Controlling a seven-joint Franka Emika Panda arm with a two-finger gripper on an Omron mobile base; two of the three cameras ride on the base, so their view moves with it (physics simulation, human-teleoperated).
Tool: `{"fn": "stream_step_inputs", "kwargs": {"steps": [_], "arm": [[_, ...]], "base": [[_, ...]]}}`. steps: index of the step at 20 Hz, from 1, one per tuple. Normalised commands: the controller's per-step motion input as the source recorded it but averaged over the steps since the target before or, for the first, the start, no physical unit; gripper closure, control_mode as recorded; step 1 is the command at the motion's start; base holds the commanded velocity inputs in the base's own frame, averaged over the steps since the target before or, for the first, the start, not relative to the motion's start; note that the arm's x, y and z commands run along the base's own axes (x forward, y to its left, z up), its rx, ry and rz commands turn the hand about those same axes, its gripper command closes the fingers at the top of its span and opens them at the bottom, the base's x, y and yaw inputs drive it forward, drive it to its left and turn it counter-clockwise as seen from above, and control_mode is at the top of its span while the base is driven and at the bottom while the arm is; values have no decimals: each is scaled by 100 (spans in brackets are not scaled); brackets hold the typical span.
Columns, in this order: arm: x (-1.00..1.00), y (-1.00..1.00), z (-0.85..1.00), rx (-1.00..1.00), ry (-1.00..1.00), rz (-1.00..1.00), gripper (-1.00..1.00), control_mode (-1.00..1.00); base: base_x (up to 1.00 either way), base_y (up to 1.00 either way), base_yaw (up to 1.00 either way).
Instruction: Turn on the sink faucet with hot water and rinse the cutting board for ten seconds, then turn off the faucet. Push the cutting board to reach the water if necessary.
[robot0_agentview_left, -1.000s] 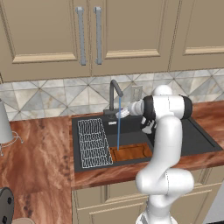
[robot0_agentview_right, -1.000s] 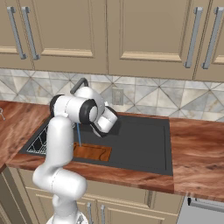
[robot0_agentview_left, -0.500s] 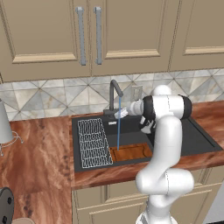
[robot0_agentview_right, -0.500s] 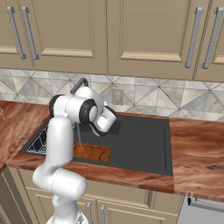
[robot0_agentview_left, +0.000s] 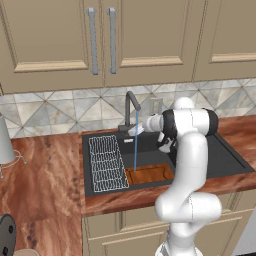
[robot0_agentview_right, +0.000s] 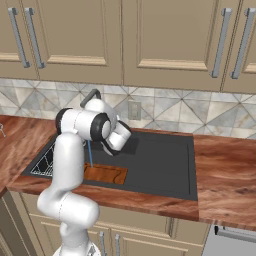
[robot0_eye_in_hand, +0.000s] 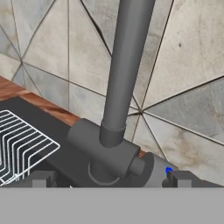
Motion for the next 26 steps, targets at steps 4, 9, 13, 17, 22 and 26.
{"fn": "stream_step_inputs", "kwargs": {"steps": [4, 9, 13, 17, 22, 26], "arm": [[-3, 2, 0, 0, -2, 1, -100, -100], [-23, -8, 0, 0, -3, -1, -100, -100], [-24, -16, 0, 0, -4, -4, -100, -100], [-14, -11, 0, 0, -3, -3, -100, -100], [2, -7, 0, 0, 0, -3, -100, -100], [15, -17, 0, 2, 0, 0, -100, -100]], "base": [[0, 0, 0], [0, 0, 0], [0, 0, 0], [0, 0, 0], [0, 0, 0], [0, 0, 0]]}}
